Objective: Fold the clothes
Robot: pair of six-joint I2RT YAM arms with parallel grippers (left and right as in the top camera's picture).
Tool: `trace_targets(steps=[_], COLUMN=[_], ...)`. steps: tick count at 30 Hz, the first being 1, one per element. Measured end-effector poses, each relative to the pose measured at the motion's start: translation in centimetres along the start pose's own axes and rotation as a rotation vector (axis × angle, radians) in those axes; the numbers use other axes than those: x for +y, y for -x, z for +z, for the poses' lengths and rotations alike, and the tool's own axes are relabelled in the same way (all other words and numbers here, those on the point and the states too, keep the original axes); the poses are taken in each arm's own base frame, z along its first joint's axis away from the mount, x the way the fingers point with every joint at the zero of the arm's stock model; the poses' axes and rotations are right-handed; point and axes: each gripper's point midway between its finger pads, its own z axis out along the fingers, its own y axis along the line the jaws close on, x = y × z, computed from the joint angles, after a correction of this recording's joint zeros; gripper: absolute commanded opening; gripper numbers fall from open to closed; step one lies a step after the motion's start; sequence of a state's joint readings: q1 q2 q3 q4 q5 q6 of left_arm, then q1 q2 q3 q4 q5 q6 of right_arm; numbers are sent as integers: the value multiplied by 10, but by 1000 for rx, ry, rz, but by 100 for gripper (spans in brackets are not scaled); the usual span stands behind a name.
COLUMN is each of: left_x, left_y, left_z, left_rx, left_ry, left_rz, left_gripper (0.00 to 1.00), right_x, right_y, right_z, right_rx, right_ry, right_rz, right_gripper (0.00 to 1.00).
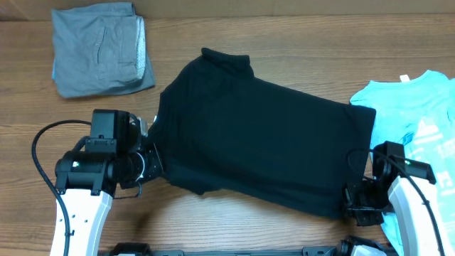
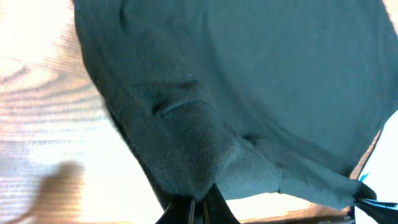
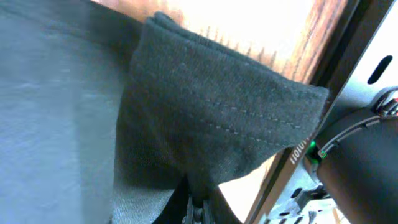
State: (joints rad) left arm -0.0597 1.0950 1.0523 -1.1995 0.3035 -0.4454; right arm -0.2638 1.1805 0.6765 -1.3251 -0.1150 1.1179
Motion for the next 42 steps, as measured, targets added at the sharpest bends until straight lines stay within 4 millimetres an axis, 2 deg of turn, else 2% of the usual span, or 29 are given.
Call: trace_targets(steps=[6, 10, 13, 22, 24, 26, 28, 29, 30, 32, 38, 41, 42], left_x=[-10, -13, -14, -18, -19, -22, -25, -27, -29, -30, -25, -25, -25], left_y=[23, 35, 46, 81, 87, 92, 97, 101, 104, 109, 108, 108, 108], left_z=[2, 10, 23, 75, 86, 97, 106, 112, 117, 128, 144, 144, 144], left_rx=[-80, -90, -86, -64, -65, -64, -70, -75, -80, -84, -56, -56, -55], left_ry=[-38, -44, -43, -44, -47, -50, -57, -62, -67, -70, -57, -56, -56], left_rz=[27, 19, 10, 11, 15, 24, 32, 36, 40, 49, 42, 43, 43], left_gripper=[4, 4, 4, 4, 4, 14, 30, 31, 31, 32, 34, 50, 52], right_x=[12, 20, 29, 52, 58, 62, 67, 70, 74, 81, 91, 96, 97], right_y=[5, 8, 12, 20, 23, 24, 27, 28, 30, 32, 31, 31, 30], right_z=[-1, -2, -3, -8, -9, -11, -12, -13, -15, -18, -21, -23, -24], right_rx=[-25, -37, -52, -92, -102, -110, -124, -132, -143, -161, -182, -191, -192], right_ry=[51, 83, 117, 213, 236, 253, 270, 282, 301, 327, 360, 379, 381], right_rz=[-23, -32, -37, -54, -57, -65, -73, -81, -101, -145, -279, -341, -358], right_gripper=[5, 5, 6, 12, 21, 36, 59, 71, 77, 84, 93, 100, 100])
